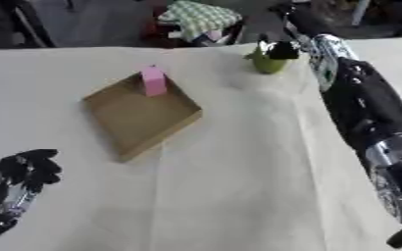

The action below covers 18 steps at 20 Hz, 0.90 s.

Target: Pick up objects on the table and place them in the box.

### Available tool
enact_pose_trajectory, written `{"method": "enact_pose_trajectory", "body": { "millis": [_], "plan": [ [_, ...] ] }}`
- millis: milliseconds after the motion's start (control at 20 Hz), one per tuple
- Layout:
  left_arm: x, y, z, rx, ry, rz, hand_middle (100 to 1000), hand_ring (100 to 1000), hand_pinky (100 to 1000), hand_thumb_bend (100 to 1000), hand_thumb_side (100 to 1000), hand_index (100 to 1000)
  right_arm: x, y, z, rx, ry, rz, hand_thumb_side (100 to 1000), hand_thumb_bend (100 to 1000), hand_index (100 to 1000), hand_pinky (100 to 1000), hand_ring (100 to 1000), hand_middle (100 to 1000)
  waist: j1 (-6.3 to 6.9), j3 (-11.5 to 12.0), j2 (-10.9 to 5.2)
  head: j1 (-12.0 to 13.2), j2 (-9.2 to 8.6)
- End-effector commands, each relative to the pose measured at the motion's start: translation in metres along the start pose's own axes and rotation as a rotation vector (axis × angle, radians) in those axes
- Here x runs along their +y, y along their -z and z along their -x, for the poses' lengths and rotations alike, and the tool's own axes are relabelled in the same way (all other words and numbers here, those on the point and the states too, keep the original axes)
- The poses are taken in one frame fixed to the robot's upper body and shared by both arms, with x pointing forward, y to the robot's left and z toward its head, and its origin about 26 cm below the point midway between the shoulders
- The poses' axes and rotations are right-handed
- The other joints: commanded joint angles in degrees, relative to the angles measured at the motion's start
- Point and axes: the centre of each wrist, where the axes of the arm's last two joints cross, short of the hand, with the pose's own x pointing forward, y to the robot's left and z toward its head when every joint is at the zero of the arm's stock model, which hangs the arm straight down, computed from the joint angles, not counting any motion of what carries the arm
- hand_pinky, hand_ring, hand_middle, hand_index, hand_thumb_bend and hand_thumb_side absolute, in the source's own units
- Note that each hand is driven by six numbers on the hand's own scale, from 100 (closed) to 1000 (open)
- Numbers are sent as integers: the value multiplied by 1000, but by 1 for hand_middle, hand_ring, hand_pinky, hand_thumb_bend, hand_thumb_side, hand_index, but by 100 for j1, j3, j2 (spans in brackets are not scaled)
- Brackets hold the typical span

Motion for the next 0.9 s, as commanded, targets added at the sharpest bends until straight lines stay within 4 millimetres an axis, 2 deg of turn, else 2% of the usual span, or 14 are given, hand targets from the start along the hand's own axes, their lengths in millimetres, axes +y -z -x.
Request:
{"method": "enact_pose_trajectory", "body": {
  "millis": [50, 500, 750, 800, 850, 900],
  "plan": [
    [8, -1, -2, -6, 27, -8, 610, 607, 630, 100, 733, 857, -13, -3, 15, 50, -10, 16, 608, 100, 981, 875, 920, 954, -6, 18, -72, -78, -105],
    [7, 1, -4, -15, 26, -1, 610, 608, 631, 100, 734, 858, 9, -11, 27, 114, 3, -59, 642, 100, 975, 874, 922, 946, -13, 111, -50, -230, -186],
    [7, 2, -5, -19, 26, 2, 611, 608, 631, 100, 735, 858, 19, -14, 31, 132, -5, -94, 645, 100, 964, 871, 917, 913, -16, 151, -43, -266, -219],
    [7, 2, -5, -21, 26, 3, 611, 608, 632, 100, 735, 858, 21, -15, 30, 132, -7, -102, 604, 100, 959, 868, 907, 895, -16, 156, -42, -272, -226],
    [7, 2, -5, -21, 26, 3, 611, 608, 632, 100, 735, 858, 23, -15, 30, 130, -9, -112, 631, 100, 952, 867, 903, 886, -15, 160, -40, -277, -233],
    [7, 2, -5, -22, 26, 4, 611, 608, 632, 100, 736, 858, 25, -15, 30, 128, -8, -121, 609, 100, 945, 867, 896, 865, -14, 164, -39, -281, -236]
  ]
}}
